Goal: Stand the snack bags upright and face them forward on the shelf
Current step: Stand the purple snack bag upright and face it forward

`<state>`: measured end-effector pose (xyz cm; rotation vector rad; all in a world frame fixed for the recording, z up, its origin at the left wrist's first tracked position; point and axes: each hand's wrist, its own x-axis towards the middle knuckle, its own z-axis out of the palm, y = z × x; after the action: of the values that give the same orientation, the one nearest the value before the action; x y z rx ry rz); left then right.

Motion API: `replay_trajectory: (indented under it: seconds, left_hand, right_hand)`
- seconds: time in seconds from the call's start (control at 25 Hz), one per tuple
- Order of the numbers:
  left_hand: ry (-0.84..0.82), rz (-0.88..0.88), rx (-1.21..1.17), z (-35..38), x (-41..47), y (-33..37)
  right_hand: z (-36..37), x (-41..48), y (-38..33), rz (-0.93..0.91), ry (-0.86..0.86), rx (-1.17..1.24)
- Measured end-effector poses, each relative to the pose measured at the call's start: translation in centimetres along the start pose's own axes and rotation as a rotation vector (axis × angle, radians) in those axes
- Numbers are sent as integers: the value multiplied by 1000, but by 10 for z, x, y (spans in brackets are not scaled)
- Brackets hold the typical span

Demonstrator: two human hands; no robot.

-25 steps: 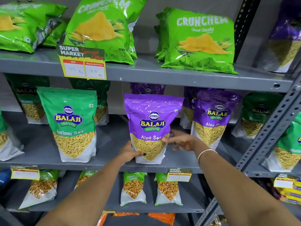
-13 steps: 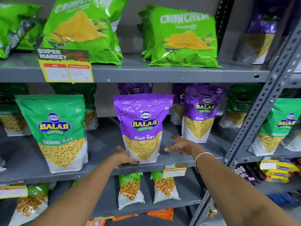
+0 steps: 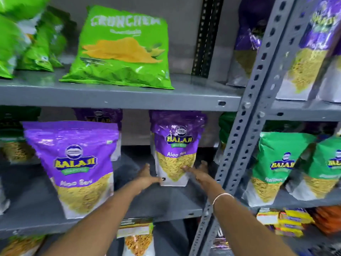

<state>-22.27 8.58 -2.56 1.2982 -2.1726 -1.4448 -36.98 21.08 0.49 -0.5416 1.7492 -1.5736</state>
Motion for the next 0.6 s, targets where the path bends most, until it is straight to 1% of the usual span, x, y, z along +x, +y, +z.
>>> replay_trajectory:
  seconds: [0.08, 0.2, 0.32, 0.48, 0.6]
  left_hand:
    - [80, 26, -124, 17, 12, 7]
    - [88, -17, -256, 28, 24, 7]
    - [159, -47, -260, 40, 51, -20]
    - [208, -60, -173, 37, -2, 6]
    - [214, -62, -109, 38, -27, 7]
  right_hand:
    - [2, 24, 18, -61, 0, 83]
    - [4, 28, 22, -44, -54, 138]
    - [2, 23, 20, -27, 15, 86]
    - [2, 5, 16, 41, 8, 39]
    - [-1, -22, 12, 88, -56, 56]
